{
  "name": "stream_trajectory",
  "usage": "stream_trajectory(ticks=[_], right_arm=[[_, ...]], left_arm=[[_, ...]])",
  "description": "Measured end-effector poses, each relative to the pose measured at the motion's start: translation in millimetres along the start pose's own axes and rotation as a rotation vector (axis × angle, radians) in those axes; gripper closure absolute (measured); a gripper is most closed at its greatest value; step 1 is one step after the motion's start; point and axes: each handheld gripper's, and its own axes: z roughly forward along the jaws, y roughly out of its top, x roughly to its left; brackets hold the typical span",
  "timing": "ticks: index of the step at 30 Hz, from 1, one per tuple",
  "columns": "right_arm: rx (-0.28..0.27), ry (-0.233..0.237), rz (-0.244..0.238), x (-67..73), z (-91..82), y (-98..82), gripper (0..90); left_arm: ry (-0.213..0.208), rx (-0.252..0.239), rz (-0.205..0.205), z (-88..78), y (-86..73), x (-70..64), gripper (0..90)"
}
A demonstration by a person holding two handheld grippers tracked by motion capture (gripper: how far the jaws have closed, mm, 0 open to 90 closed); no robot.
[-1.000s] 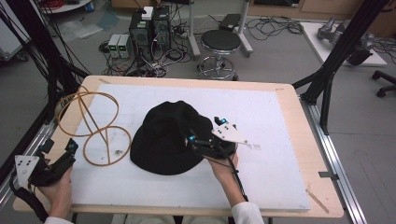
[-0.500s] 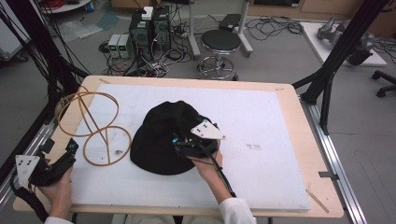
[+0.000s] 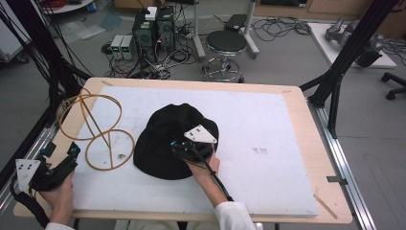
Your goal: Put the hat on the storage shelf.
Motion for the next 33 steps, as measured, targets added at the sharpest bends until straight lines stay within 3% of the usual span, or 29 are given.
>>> stream_trajectory(ticks=[2, 5, 8, 13, 20, 33], right_arm=[[0.006, 0.004, 0.016, -1.3, -0.1, 0.1, 39.0], [0.047, 0.051, 0.038, -3.3, 3.7, -1.7, 64.5], [0.044, 0.031, 0.012, 1.9, 3.4, -2.0, 83.3], [0.030, 0.003, 0.013, 5.8, 3.4, -3.3, 85.1], [0.012, 0.047, 0.014, -0.4, 0.6, -3.3, 85.5], [-0.031, 0.017, 0.014, 1.5, -5.7, -3.9, 86.0]], left_arm=[[-0.003, -0.002, -0.001, 0.1, 0.1, -0.2, 25.8], [0.006, -0.004, -0.008, 0.5, 0.2, 0.6, 26.2], [0.011, -0.006, -0.011, 0.6, 0.1, 1.6, 26.2], [0.005, -0.010, -0.008, -0.2, 0.2, 1.9, 26.5], [-0.002, -0.007, -0.001, 0.3, 0.1, 0.0, 26.6], [-0.004, -0.009, -0.003, 0.1, 0.5, -1.2, 26.9]])
